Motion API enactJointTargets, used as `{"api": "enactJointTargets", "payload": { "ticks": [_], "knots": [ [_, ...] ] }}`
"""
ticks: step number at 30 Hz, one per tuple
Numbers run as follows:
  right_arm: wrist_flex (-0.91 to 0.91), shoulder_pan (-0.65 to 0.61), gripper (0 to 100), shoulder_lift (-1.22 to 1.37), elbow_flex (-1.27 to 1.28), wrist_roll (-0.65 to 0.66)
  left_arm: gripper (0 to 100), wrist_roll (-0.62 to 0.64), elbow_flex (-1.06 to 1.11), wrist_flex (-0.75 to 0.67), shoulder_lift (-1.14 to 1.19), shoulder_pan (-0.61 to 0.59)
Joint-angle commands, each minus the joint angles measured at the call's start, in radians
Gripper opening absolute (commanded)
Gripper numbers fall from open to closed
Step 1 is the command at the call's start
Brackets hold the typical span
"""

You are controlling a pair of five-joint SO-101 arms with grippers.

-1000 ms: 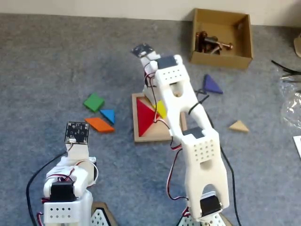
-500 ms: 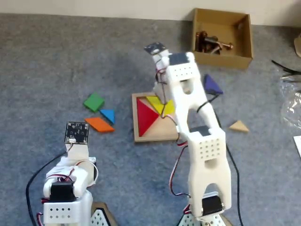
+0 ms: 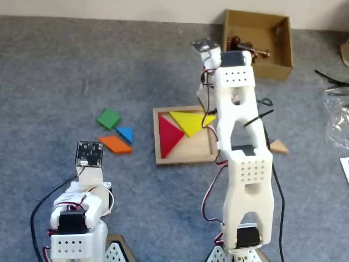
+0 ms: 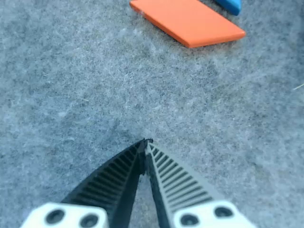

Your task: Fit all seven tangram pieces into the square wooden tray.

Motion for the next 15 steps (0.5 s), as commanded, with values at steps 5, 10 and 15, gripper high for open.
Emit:
{"api": "enactJointTargets", "payload": {
  "ticks": [5, 10, 15],
  "knots": [
    [-0.028, 0.024, 0.5, -0.015, 0.076, 0.012, 1, -0.006, 0.022, 0.008, -0.005, -0.012],
    [-0.028, 0.024, 0.5, -0.015, 0.097, 0.012, 1, -0.006, 0.022, 0.008, -0.005, -0.012],
    [-0.027, 0.024, 0.5, -0.015, 0.097, 0.012, 1, -0.006, 0.022, 0.008, -0.005, -0.012]
  ]
}}
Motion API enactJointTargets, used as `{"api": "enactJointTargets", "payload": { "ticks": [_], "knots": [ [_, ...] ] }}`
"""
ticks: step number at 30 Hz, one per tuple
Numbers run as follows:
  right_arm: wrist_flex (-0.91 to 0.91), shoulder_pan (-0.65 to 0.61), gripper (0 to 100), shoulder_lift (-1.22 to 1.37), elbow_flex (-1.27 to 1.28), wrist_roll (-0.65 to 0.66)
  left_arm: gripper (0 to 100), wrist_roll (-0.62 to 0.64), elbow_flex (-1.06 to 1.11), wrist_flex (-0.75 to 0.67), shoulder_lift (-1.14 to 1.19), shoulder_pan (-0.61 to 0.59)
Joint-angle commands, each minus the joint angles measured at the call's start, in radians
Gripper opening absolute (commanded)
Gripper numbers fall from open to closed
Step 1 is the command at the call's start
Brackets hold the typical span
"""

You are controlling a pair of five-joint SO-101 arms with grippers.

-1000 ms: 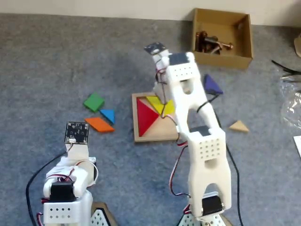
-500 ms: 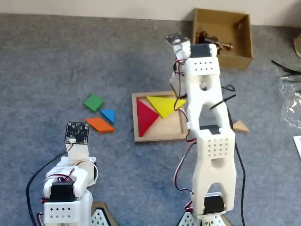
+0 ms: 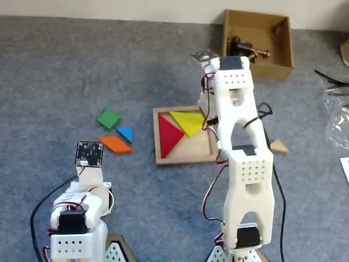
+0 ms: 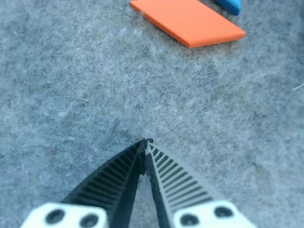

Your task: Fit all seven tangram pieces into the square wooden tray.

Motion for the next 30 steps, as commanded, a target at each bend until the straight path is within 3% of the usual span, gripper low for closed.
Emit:
{"api": "enactJointTargets", "payload": {
  "ticks": [1, 19, 30],
  "knots": [
    [-0.015, 0.012, 0.5, -0.013, -0.008, 0.012, 1, -0.006, 0.022, 0.008, -0.005, -0.012],
    [-0.035, -0.005, 0.5, 0.163, -0.150, 0.012, 1, -0.006, 0.022, 0.008, -0.005, -0.012],
    [-0.058, -0.128, 0.5, 0.166, -0.147, 0.012, 1, -0.006, 0.022, 0.008, -0.005, -0.012]
  ]
}}
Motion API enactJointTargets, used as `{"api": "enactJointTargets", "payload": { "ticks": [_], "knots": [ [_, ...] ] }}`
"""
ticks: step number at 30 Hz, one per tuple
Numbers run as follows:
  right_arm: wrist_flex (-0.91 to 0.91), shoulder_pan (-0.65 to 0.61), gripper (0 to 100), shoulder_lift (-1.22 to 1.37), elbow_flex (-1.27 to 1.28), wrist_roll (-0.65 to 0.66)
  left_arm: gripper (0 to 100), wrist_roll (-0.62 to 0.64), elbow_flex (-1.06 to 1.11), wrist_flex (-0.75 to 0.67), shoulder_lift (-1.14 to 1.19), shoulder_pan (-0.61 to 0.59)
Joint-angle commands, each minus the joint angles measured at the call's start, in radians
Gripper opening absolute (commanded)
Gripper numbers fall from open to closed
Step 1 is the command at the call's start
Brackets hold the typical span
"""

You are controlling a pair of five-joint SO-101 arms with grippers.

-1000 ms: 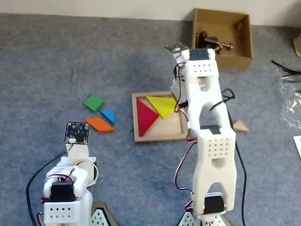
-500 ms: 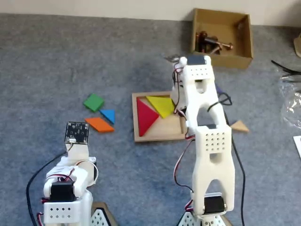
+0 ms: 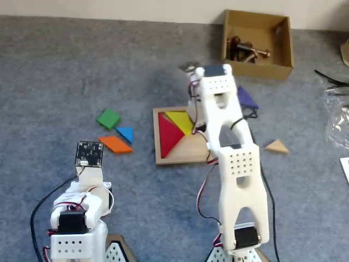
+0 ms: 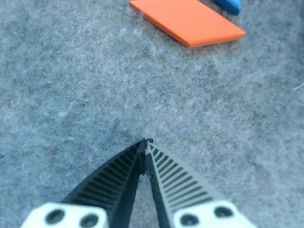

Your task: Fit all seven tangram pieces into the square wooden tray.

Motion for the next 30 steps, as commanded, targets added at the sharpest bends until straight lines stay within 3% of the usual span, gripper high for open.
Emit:
{"api": "enactJointTargets", "payload": {
  "ticks": [1, 13, 19, 30],
  "knots": [
    [-0.036, -0.045, 0.5, -0.022, -0.051, 0.012, 1, -0.006, 0.022, 0.008, -0.005, -0.012],
    [-0.036, -0.050, 0.5, -0.035, -0.065, 0.012, 1, -0.006, 0.022, 0.008, -0.005, -0.012],
    [0.058, -0.042, 0.5, -0.033, -0.275, 0.011, 1, -0.006, 0.022, 0.008, -0.005, -0.012],
    [0.056, 0.156, 0.5, -0.033, -0.410, 0.006, 1, -0.006, 0.022, 0.008, -0.005, -0.012]
  ]
}}
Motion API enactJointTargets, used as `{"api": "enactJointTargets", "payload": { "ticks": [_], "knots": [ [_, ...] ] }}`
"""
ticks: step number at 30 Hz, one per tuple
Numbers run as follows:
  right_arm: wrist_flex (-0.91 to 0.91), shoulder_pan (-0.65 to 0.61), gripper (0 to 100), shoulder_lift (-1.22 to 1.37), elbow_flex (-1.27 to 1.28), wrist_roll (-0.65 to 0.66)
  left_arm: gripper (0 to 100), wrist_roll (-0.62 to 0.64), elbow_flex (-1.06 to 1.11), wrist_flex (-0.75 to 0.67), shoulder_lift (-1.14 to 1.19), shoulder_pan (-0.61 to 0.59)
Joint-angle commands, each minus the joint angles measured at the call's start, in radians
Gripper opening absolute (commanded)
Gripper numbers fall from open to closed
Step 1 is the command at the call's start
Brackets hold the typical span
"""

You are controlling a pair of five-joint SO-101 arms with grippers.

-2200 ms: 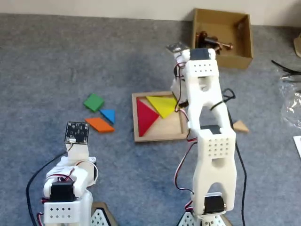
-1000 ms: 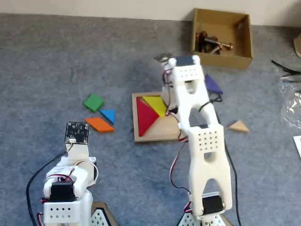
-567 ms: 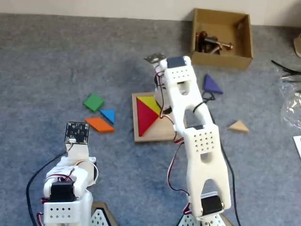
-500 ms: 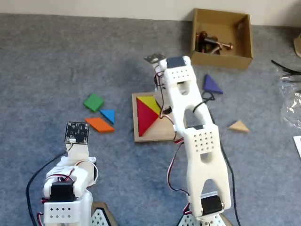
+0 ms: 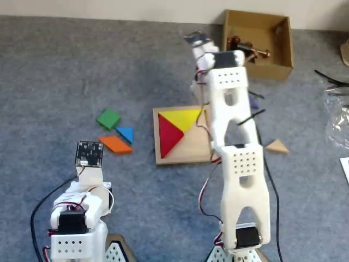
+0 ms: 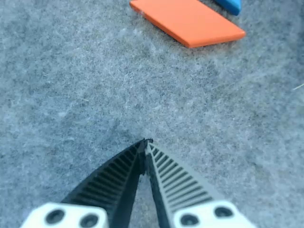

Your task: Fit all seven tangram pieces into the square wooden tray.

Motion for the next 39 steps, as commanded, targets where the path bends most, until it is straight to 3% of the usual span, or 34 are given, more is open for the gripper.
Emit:
{"api": "enactJointTargets", "payload": {
  "ticks": [1, 14, 17, 22, 28, 33, 39],
  "knots": [
    [0.015, 0.093, 0.5, -0.035, -0.061, 0.006, 1, -0.006, 0.022, 0.008, -0.005, -0.012],
    [0.012, 0.367, 0.9, -0.150, -0.053, 0.014, 1, -0.006, 0.022, 0.008, -0.005, -0.012],
    [0.007, 0.415, 0.9, -0.148, -0.051, 0.083, 1, -0.006, 0.022, 0.008, -0.005, -0.012],
    [0.004, 0.427, 1.0, -0.148, -0.051, 0.180, 1, -0.006, 0.022, 0.008, -0.005, -0.012],
    [-0.002, 0.424, 1.6, -0.148, -0.051, 0.181, 1, -0.006, 0.022, 0.008, -0.005, -0.012],
    [0.005, 0.395, 10.8, -0.148, -0.050, 0.181, 1, -0.006, 0.022, 0.008, -0.005, -0.012],
    [0.004, 0.354, 10.9, -0.148, -0.050, 0.126, 1, -0.006, 0.022, 0.008, -0.005, -0.012]
  ]
}}
